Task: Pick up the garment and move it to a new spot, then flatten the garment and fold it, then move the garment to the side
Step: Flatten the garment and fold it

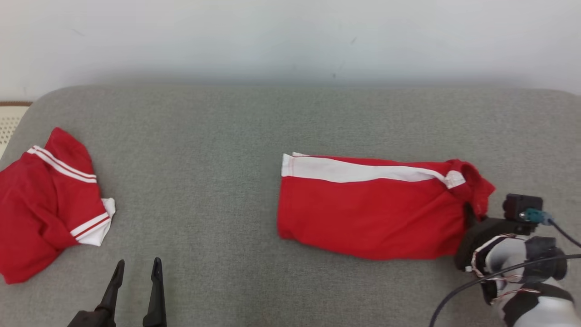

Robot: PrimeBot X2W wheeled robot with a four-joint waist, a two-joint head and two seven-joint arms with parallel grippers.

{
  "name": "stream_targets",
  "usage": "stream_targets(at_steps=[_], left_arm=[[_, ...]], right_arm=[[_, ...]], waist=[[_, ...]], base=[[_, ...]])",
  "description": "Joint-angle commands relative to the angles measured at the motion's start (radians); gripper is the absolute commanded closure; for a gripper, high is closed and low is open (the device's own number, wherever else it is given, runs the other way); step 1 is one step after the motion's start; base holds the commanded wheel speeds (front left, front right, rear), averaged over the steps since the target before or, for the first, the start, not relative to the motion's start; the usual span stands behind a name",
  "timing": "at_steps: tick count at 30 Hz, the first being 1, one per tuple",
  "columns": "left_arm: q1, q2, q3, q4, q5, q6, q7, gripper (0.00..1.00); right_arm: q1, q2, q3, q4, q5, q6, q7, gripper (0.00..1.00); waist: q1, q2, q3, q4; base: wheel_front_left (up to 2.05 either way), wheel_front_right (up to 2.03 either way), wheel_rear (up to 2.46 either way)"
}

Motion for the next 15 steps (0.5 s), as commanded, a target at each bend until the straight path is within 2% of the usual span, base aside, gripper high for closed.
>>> stream_targets(at_steps=[1,3,7,15], left_arm=[[0.015,-0.003,0.003,-0.001,0.001,-0.003,-0.003,0.00],[0.023,-0.005,0.004,-0.005,0.001,-0.003,-0.003,0.00],[0.028,-0.008,0.004,-0.008,0.001,-0.004,-0.003,0.00],[0.022,-0.015,0.006,-0.003,0.000,-0.008,-0.002,0.00]], right_arm=[[0.011,-0.018,0.012,-0.011,0.014,-0.001,0.001,1.00],[0.019,-0.043,0.051,-0.046,0.052,-0.001,0.019,1.00],[0.027,-0.052,0.102,-0.103,0.104,-0.001,0.055,1.00],[0.062,-0.080,0.282,-0.391,0.385,-0.001,0.225,1.00]], waist=[[0.0001,-0.0001,-0.016,-0.018],[0.0001,-0.0001,-0.020,-0.029],[0.0001,-0.0001,-0.020,-0.038],[0.0001,-0.0001,-0.021,-0.046]], base=[[0.00,0.00,0.00],[0.00,0.00,0.00],[0.00,0.00,0.00],[0.00,0.00,0.00]])
